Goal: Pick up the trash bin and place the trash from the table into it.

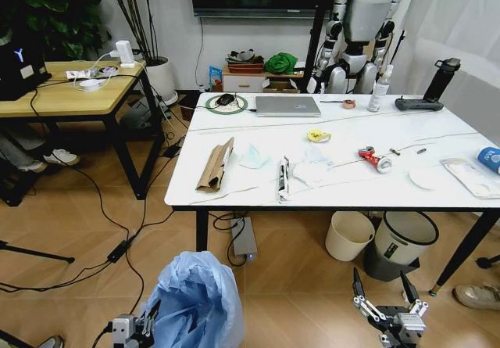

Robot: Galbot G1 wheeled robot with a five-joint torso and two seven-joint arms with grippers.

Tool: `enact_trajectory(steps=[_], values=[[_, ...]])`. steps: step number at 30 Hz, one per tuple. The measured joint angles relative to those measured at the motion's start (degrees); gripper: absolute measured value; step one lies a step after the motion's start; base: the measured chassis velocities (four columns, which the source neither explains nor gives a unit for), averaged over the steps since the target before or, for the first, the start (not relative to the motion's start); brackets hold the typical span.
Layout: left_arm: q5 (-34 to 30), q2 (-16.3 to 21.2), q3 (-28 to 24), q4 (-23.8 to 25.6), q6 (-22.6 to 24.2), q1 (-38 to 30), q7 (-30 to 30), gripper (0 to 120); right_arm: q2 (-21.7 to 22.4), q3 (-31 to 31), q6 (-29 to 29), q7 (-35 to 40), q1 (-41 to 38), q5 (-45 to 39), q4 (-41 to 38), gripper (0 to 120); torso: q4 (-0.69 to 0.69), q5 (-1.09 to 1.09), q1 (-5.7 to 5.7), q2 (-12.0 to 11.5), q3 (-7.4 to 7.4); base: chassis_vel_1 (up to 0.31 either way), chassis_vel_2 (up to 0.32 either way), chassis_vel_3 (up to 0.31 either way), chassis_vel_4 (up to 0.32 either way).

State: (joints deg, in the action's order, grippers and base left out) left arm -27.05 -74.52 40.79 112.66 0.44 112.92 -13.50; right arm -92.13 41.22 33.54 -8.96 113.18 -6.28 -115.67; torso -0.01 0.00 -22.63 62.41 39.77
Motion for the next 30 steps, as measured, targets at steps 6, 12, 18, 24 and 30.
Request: enact_trajectory(steps=[6,12,18,24,30], values=[[0.0,0.0,0.1,0.0,0.0,0.0,0.0,0,0.0,0.0,0.0,0.0,0.0,0.0,0.1,100,0.00,0.00,-0.77,1.7,0.89,0.000,0.000,0.000,0.000],[0.1,0.0,0.0,0.0,0.0,0.0,0.0,0,0.0,0.1,0.0,0.0,0.0,0.0,0.1,100,0.00,0.00,-1.54,3.4,1.87,0.000,0.000,0.000,0.000],[0.1,0.0,0.0,0.0,0.1,0.0,0.0,0,0.0,0.1,0.1,0.0,0.0,0.0,0.1,100,0.00,0.00,-2.24,5.0,2.76,0.000,0.000,0.000,0.000],[0.1,0.0,0.0,0.0,0.1,0.0,0.0,0,0.0,0.0,0.1,0.0,0.0,0.0,0.1,100,0.00,0.00,-3.02,6.7,3.66,0.000,0.000,0.000,0.000],[0.1,0.1,-0.1,0.1,0.1,0.1,0.0,0,0.0,0.0,0.2,0.0,0.1,0.0,0.0,100,0.00,0.00,-3.66,8.1,4.43,0.000,0.000,0.000,0.000]])
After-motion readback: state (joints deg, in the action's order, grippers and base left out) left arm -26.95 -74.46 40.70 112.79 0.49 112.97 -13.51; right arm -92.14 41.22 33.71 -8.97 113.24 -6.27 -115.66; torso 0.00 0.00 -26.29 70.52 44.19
